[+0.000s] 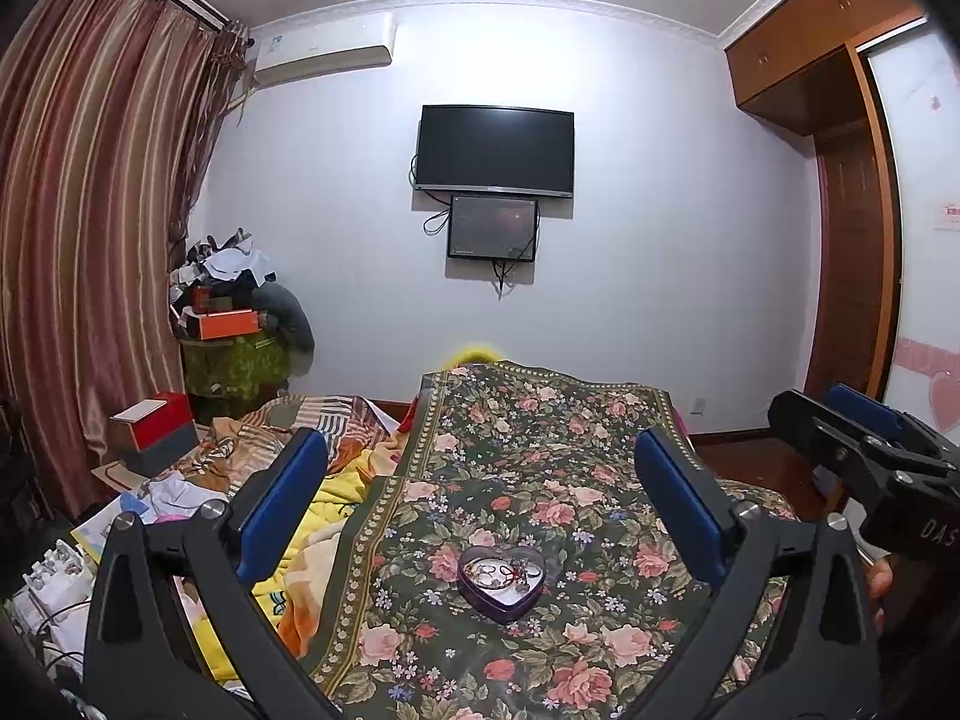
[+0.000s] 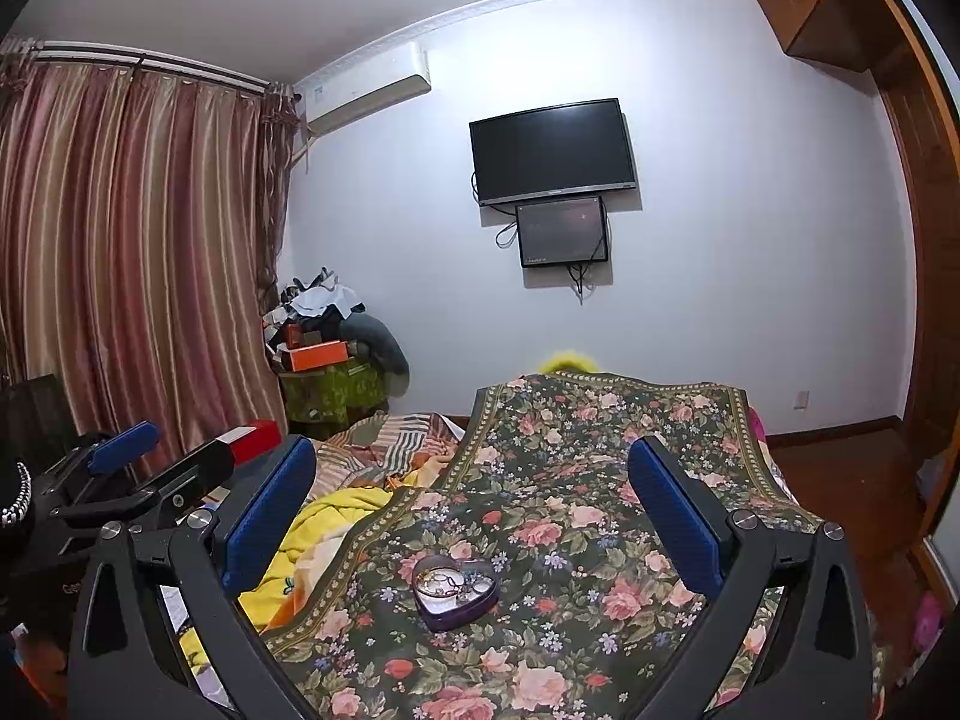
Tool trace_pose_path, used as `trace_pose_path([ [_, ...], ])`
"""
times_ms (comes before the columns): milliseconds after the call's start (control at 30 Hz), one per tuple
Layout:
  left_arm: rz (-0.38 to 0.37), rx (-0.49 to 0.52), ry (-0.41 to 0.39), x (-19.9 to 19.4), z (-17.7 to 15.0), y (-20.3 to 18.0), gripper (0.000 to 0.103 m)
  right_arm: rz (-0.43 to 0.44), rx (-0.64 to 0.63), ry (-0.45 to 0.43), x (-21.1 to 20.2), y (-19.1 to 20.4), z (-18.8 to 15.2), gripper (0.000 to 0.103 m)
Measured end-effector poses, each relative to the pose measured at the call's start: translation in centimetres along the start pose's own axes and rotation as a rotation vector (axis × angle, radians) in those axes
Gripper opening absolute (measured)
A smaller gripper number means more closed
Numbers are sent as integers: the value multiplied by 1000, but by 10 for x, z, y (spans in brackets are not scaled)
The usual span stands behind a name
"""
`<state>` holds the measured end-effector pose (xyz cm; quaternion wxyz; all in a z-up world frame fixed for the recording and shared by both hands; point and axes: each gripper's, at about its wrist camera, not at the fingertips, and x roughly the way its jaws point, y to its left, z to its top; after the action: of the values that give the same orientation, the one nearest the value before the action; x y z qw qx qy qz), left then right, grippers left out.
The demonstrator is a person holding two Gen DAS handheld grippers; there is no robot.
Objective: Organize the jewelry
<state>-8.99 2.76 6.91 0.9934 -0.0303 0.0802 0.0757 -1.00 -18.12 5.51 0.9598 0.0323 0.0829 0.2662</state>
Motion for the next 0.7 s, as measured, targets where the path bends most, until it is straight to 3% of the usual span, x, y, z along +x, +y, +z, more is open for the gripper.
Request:
trace_pose_path([
  [700, -8, -22, 9, 3, 1, 3, 103, -2, 0, 6, 3, 1, 0, 103],
])
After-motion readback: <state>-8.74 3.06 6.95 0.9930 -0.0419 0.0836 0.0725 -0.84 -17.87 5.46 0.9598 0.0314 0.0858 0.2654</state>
